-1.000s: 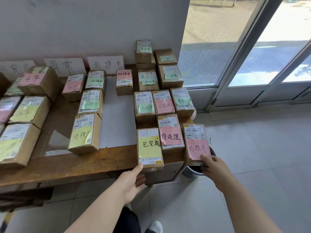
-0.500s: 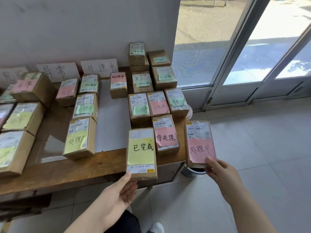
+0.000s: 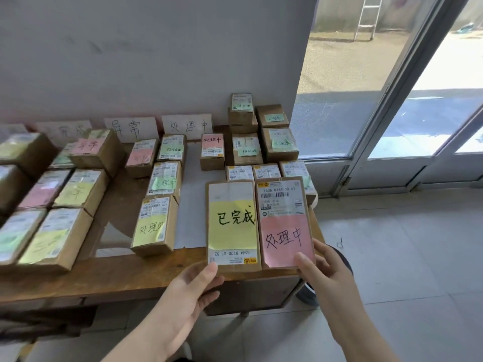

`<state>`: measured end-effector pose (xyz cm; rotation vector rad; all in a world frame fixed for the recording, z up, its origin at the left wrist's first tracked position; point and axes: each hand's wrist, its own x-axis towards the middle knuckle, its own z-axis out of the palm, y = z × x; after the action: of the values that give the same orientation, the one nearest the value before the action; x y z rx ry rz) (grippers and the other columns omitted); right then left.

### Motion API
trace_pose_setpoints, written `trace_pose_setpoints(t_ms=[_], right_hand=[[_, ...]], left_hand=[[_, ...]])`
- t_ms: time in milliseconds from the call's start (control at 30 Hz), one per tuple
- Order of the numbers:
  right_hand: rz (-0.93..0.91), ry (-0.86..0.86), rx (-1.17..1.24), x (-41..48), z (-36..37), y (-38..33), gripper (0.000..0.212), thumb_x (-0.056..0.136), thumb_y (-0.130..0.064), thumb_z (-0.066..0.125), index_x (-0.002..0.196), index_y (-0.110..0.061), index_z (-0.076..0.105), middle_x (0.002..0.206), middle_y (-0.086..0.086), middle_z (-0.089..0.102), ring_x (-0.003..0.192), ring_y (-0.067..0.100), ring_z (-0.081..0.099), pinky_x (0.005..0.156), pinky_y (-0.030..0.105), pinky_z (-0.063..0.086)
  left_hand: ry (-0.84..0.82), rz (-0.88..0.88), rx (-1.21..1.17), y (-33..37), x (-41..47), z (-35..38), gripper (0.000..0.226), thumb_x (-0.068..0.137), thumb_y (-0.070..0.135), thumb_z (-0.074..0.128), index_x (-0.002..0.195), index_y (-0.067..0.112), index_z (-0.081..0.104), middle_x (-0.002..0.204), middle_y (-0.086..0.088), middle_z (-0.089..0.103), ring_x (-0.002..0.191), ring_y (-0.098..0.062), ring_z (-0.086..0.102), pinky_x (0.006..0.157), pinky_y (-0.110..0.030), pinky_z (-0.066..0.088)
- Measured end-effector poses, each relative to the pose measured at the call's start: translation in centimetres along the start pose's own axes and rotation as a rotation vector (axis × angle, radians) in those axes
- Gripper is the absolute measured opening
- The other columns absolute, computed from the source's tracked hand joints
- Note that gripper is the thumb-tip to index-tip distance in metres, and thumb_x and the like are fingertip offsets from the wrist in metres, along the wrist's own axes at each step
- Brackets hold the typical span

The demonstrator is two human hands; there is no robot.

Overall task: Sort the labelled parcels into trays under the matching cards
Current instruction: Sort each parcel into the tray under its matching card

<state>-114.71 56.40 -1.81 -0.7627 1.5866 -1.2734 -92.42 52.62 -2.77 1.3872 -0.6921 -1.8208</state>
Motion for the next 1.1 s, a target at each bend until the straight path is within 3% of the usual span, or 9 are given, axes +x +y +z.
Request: trace_pose_setpoints(t_ms=[200, 300, 400, 600, 733, 867, 1100], right_hand=[[-0.018, -0.06, -0.057, -0.2, 4.2, -1.0, 0.027, 0.086, -0.027, 0.065, 0.105, -0.045, 0.058, 0.094, -0.021, 0.071, 0.1, 0.008, 0.065, 0.097, 0.041, 0.05], [-0.017, -0.091, -0.051, -0.5, 7.6, -1.8, 0.029, 0.09, -0.019, 0.06, 0.105, -0.044, 0.059, 0.092, -0.025, 0.07, 0.099, 0.006, 0.065, 0.098, 0.038, 0.049], [-0.034, -0.103, -0.061, -0.9, 11.7, -2.3, 0.032, 0.091, -0.019, 0.059, 0.112, -0.043, 0.059, 0.098, -0.022, 0.071, 0.102, 0.004, 0.064, 0.101, 0.039, 0.047], [-0.027, -0.107, -0.055, -2.2, 20.8, -2.8, 0.037, 0.09, -0.021, 0.06, 0.123, -0.036, 0.059, 0.104, -0.018, 0.071, 0.104, 0.004, 0.064, 0.1, 0.034, 0.046], [-0.022, -0.034, -0.07, -2.9, 25.9, -2.2, 0.026, 0.088, -0.025, 0.063, 0.113, -0.032, 0.059, 0.098, -0.014, 0.072, 0.095, 0.003, 0.066, 0.09, 0.028, 0.051], [-0.001, 0.038, -0.069, -3.5, 29.6, -1.2, 0.026, 0.085, -0.028, 0.065, 0.11, -0.026, 0.058, 0.101, -0.008, 0.072, 0.097, 0.007, 0.066, 0.093, 0.036, 0.051], [0.153, 0.13, 0.044, -3.4, 31.4, -0.4, 0.026, 0.087, -0.024, 0.063, 0.113, -0.019, 0.058, 0.101, -0.002, 0.071, 0.098, 0.014, 0.066, 0.096, 0.037, 0.05]], left_hand=[[0.014, 0.081, 0.118, 3.2, -0.1, -4.0, 0.052, 0.067, 0.04, 0.068, 0.114, 0.018, 0.06, 0.107, -0.002, 0.071, 0.1, -0.022, 0.065, 0.091, -0.037, 0.049], [0.045, 0.119, 0.184, 5.2, 0.1, -7.2, 0.055, 0.065, 0.044, 0.068, 0.113, 0.017, 0.06, 0.108, -0.002, 0.069, 0.097, -0.017, 0.068, 0.087, -0.035, 0.051], [0.053, 0.137, 0.225, 7.4, 0.4, -10.9, 0.052, 0.065, 0.047, 0.067, 0.11, 0.021, 0.06, 0.106, 0.003, 0.07, 0.097, -0.014, 0.068, 0.094, -0.039, 0.05], [0.05, 0.178, 0.305, 11.3, 1.3, -19.2, 0.046, 0.069, 0.048, 0.064, 0.108, 0.024, 0.061, 0.099, 0.009, 0.073, 0.095, -0.01, 0.068, 0.092, -0.034, 0.05], [0.044, 0.171, 0.361, 13.0, 2.1, -24.1, 0.05, 0.069, 0.052, 0.062, 0.109, 0.022, 0.062, 0.1, 0.006, 0.073, 0.093, -0.009, 0.068, 0.093, -0.034, 0.05], [0.037, 0.149, 0.426, 14.1, 3.2, -27.3, 0.055, 0.068, 0.059, 0.058, 0.111, 0.024, 0.061, 0.101, 0.005, 0.073, 0.093, -0.008, 0.068, 0.092, -0.034, 0.051], [0.031, -0.02, 0.288, 13.6, 5.2, -28.4, 0.031, 0.088, 0.038, 0.057, 0.106, 0.013, 0.064, 0.093, -0.004, 0.075, 0.097, -0.023, 0.067, 0.084, -0.037, 0.052]])
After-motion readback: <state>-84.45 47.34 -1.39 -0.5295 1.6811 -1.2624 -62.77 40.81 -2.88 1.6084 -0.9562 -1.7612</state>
